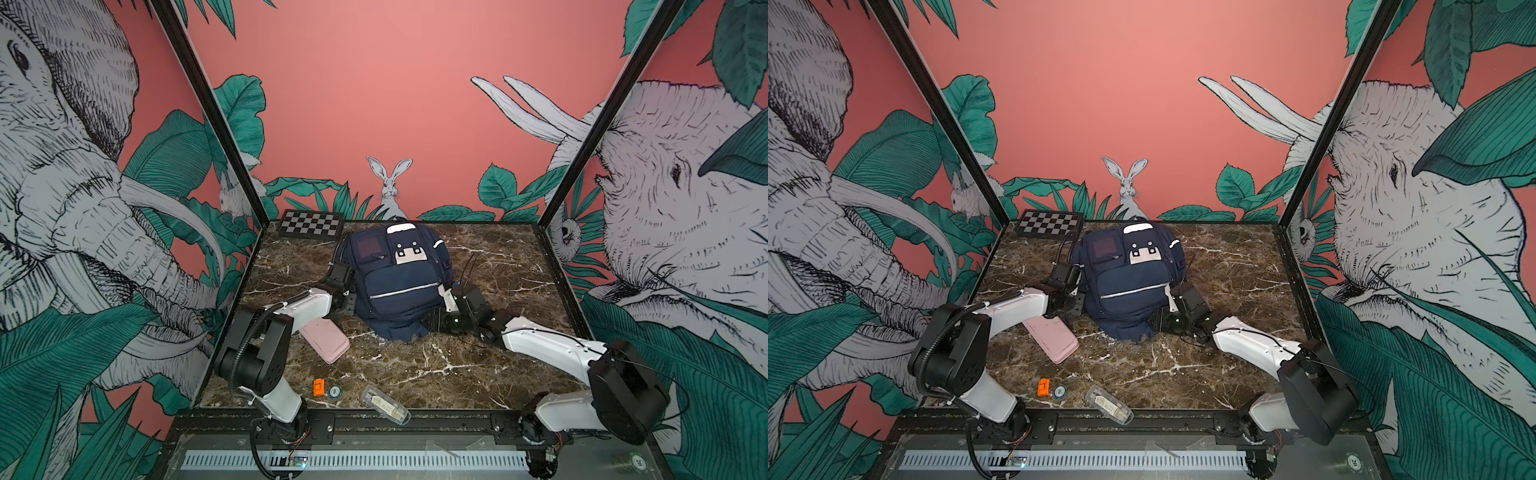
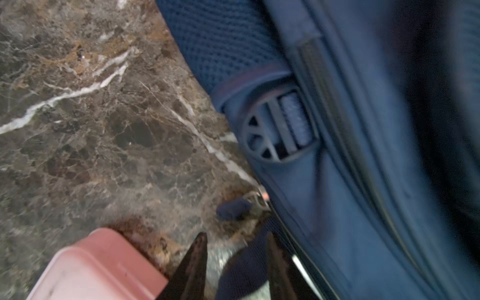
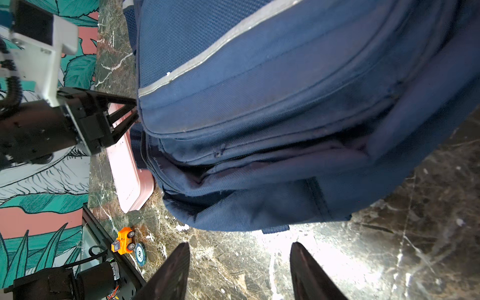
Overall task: Pack books, pencil case, and school supplies into a backpack
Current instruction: Rotate the student bag at the top-center of the table.
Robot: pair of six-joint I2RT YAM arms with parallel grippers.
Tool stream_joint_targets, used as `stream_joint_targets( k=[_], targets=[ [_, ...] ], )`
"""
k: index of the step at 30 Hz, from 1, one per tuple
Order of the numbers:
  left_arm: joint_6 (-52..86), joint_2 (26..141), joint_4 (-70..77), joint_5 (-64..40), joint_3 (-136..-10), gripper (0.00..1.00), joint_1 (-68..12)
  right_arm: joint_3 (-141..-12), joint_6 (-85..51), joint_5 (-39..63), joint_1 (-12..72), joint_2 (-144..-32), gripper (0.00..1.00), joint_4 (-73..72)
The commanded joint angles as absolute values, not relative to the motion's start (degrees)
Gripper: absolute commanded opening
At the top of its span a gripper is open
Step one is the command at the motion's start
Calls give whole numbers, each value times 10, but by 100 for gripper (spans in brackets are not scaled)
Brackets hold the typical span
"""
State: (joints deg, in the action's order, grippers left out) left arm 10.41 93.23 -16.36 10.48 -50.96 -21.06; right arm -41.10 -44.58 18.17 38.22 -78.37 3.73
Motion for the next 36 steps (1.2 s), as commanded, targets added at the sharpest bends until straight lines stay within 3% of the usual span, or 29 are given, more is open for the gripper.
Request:
stream_joint_targets(
  k=[1, 13, 16, 22, 28, 36],
  targets=[
    [104, 940, -125, 78, -510, 35, -191, -407, -447, 185, 385, -776, 61, 37],
    [85, 994, -140, -15, -545, 35, -169, -396, -453, 178, 385, -771, 61, 33],
    [79, 989, -139, -39, -542, 26, -169, -401, -454, 169, 385, -778, 61, 38],
    [81, 968, -139, -83, -531, 21, -191, -424, -461, 137, 374, -812, 61, 53],
    [78, 958, -176, -74, -559, 18, -286, -418, -459, 157, 275, -822, 60, 35],
    [116, 963, -165, -89, -569, 18, -379, -484, -372, 186, 134, -824, 60, 119]
  ],
)
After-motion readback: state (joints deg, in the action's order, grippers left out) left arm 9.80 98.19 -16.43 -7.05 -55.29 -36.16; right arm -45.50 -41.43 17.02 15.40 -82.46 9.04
